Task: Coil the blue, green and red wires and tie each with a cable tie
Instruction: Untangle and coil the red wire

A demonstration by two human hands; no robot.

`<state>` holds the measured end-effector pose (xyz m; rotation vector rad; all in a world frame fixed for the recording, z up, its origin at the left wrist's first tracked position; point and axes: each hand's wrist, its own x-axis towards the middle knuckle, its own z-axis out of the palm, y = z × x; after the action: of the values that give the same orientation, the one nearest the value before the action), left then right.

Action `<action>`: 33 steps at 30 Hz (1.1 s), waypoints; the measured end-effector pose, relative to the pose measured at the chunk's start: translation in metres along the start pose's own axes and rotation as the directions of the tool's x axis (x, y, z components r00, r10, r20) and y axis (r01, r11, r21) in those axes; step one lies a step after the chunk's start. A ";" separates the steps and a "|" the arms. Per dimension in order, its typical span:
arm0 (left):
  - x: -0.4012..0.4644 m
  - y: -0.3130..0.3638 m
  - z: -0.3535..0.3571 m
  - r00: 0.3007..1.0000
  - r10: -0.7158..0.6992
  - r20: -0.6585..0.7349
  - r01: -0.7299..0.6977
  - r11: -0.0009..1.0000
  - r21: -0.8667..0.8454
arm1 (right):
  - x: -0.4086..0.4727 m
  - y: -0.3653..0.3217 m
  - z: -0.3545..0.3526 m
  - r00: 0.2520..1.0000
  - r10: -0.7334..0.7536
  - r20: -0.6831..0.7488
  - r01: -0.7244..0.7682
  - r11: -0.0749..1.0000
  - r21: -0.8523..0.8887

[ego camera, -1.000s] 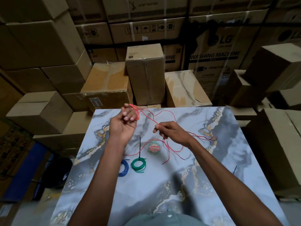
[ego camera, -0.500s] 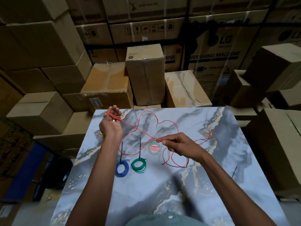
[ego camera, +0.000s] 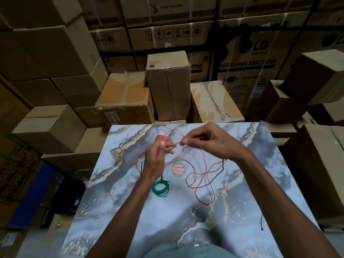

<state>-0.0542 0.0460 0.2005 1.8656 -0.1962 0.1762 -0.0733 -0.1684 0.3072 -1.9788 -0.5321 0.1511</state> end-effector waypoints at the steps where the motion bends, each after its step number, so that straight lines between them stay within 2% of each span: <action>1: -0.005 0.004 0.003 0.997 -0.007 0.078 0.009 0.999 -0.033 | 0.004 -0.002 -0.006 0.999 -0.017 -0.035 0.017 1.000 0.002; 4: -0.015 0.018 0.008 0.966 -0.008 0.258 0.055 0.983 -0.174 | 0.017 0.008 -0.024 0.985 -0.026 -0.172 0.026 1.000 0.001; 8: -0.021 0.039 0.005 0.943 0.024 0.333 0.088 0.944 -0.318 | 0.024 0.040 -0.040 0.952 0.040 -0.304 -0.038 0.999 0.014; 13: -0.015 0.046 -0.001 0.933 0.011 0.360 0.169 0.869 -0.465 | 0.019 0.068 -0.030 0.938 0.081 -0.336 -0.076 0.997 0.029; 18: -0.013 0.048 -0.003 0.934 -0.099 0.343 0.304 0.721 -0.622 | 0.006 0.098 -0.001 0.920 0.259 -0.295 -0.206 0.958 0.200; 21: -0.005 0.046 0.001 0.943 -0.180 0.280 0.329 0.634 -0.700 | -0.009 0.129 0.026 0.861 0.482 -0.162 -0.359 0.802 0.477; 24: 0.009 0.044 -0.003 0.944 -0.272 0.188 0.290 0.411 -0.864 | -0.020 0.151 0.045 0.791 0.612 0.014 -0.470 0.593 0.654; 26: 0.021 0.038 -0.017 0.942 -0.313 0.123 0.213 0.271 -0.939 | -0.031 0.164 0.044 0.730 0.683 0.006 -0.490 0.518 0.701; 28: 0.030 0.031 -0.030 0.936 -0.345 0.074 0.163 0.236 -0.958 | -0.045 0.176 0.037 0.666 0.737 -0.114 -0.517 0.566 0.642; 30: 0.034 0.026 -0.037 0.927 -0.372 0.042 0.142 0.248 -0.958 | -0.050 0.185 0.032 0.638 0.707 -0.305 -0.599 0.705 0.380; 31: 0.034 0.024 -0.037 0.924 -0.379 0.038 0.145 0.256 -0.956 | -0.050 0.188 0.031 0.645 0.666 -0.375 -0.635 0.740 0.220; 33: 0.033 0.023 -0.030 0.923 -0.381 0.054 0.173 0.286 -0.942 | -0.041 0.190 0.031 0.664 0.609 -0.434 -0.675 0.738 0.002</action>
<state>-0.0274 0.0667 0.2377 0.6303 0.1673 -0.0354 -0.0633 -0.2298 0.1205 -2.2016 0.4808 0.1267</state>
